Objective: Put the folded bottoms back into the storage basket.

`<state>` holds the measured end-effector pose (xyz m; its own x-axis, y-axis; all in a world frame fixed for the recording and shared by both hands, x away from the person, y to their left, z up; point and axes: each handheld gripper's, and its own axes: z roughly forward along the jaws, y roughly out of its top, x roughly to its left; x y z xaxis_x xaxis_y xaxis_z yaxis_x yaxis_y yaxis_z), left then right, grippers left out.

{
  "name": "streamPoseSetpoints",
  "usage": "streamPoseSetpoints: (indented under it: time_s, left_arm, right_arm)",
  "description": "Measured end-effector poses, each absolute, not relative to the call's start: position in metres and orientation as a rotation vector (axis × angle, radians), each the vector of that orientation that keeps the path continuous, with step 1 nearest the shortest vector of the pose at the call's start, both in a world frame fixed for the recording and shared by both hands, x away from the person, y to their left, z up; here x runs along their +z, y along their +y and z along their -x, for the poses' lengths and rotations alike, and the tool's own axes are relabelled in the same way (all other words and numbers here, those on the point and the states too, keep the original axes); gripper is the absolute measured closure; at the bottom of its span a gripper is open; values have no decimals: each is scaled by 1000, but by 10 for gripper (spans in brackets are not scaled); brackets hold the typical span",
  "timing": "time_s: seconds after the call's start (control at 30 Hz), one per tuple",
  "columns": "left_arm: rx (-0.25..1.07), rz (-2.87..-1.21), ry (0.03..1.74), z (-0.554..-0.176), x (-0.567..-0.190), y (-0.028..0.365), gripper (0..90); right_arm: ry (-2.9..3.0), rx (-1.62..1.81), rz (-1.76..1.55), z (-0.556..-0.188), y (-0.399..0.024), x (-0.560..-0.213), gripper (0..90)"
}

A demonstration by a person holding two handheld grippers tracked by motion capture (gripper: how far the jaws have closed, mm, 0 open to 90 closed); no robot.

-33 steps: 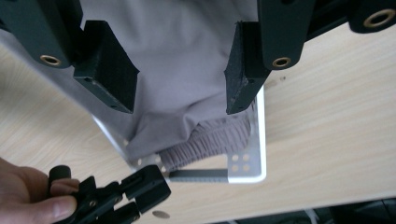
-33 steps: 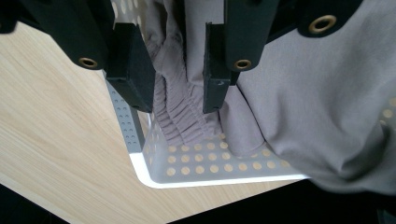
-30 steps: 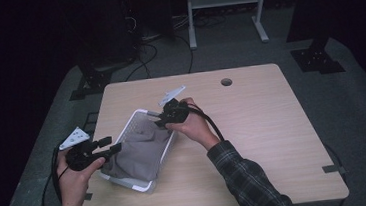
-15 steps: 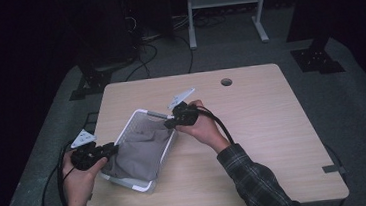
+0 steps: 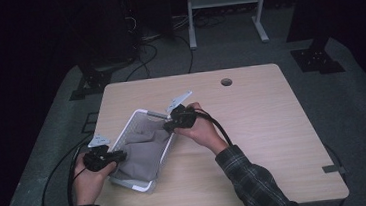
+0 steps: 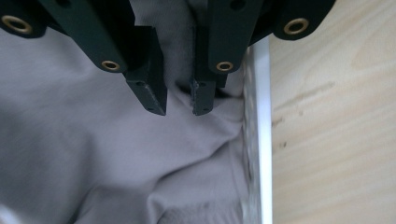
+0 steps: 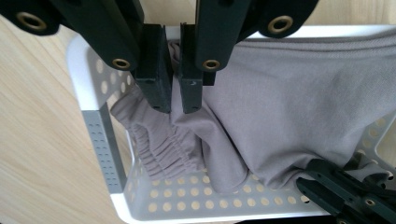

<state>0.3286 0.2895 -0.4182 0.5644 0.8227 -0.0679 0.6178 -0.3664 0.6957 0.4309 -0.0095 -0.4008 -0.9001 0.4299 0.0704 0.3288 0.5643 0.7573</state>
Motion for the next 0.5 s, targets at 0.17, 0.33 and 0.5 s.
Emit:
streamPoseSetpoints:
  time_s: [0.17,0.33,0.5]
  left_arm:
    - [409,-2029,1100,-322,-399,294,778]
    - [447,-1936,1119,-316,-385,312,900]
    - [466,-1901,1183,-316,-389,332,900]
  right_arm:
    - [2639,1269,-664,-433,-20,-396,808]
    - [2608,1277,-699,-435,-39,-394,821]
    - [2603,1280,-728,-436,-54,-399,869]
